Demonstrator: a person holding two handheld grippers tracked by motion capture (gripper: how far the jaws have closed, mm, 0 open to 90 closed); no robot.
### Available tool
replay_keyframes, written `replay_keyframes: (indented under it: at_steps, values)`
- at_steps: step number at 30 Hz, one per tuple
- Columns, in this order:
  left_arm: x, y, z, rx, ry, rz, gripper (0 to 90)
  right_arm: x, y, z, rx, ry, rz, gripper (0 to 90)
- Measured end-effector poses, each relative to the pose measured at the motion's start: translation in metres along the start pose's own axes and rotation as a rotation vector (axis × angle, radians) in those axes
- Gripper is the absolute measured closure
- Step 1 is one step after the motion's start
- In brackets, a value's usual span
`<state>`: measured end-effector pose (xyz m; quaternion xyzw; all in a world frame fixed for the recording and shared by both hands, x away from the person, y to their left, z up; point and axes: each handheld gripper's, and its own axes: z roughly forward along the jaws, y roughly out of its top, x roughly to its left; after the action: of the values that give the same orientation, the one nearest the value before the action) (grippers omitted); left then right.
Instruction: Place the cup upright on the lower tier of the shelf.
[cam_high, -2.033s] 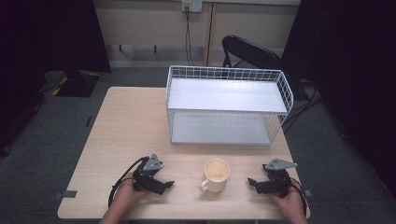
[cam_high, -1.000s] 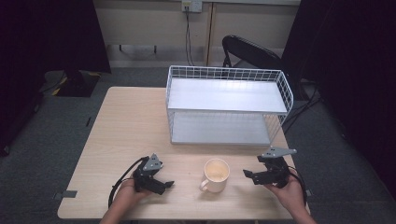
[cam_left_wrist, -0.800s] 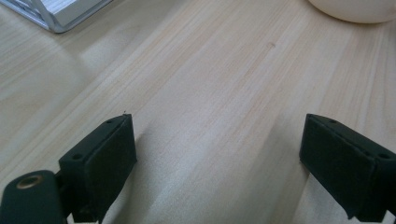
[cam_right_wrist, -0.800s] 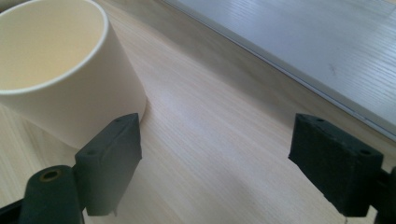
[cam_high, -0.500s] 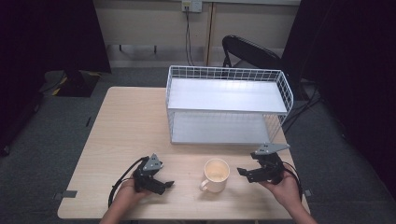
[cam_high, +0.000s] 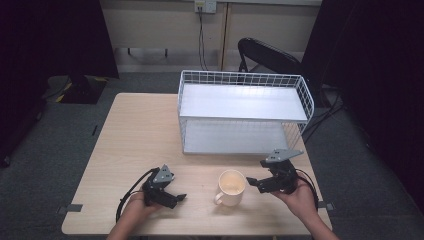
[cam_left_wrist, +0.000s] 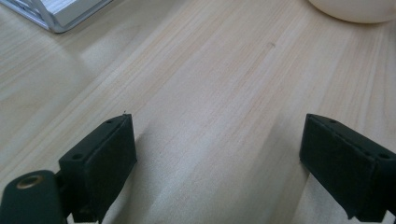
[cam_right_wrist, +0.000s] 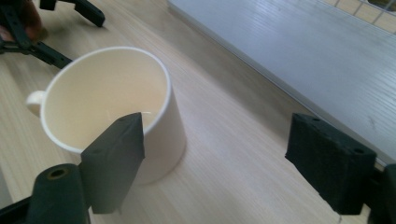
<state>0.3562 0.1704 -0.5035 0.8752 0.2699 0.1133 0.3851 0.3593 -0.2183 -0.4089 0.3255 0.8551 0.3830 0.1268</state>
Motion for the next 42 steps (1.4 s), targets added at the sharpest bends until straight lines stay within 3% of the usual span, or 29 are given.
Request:
replay_keyframes:
  at_steps: [4,15,24,37,42]
  values:
    - [0.0,0.0,0.0,0.0,0.0,0.0,10.3,0.005,0.007,0.003,-0.005,0.036,0.017,20.7]
    - [0.0,0.0,0.0,0.0,0.0,0.0,10.3,0.013,0.014,0.015,-0.003,0.063,0.044,27.8]
    - [0.0,0.0,0.0,0.0,0.0,0.0,10.3,0.013,0.01,0.029,0.01,0.052,0.073,49.2]
    - [0.0,0.0,0.0,0.0,0.0,0.0,10.3,0.016,0.009,0.039,0.045,0.07,0.076,60.3]
    - [0.0,0.0,0.0,0.0,0.0,0.0,10.3,0.019,0.01,0.042,0.058,0.077,0.065,69.0]
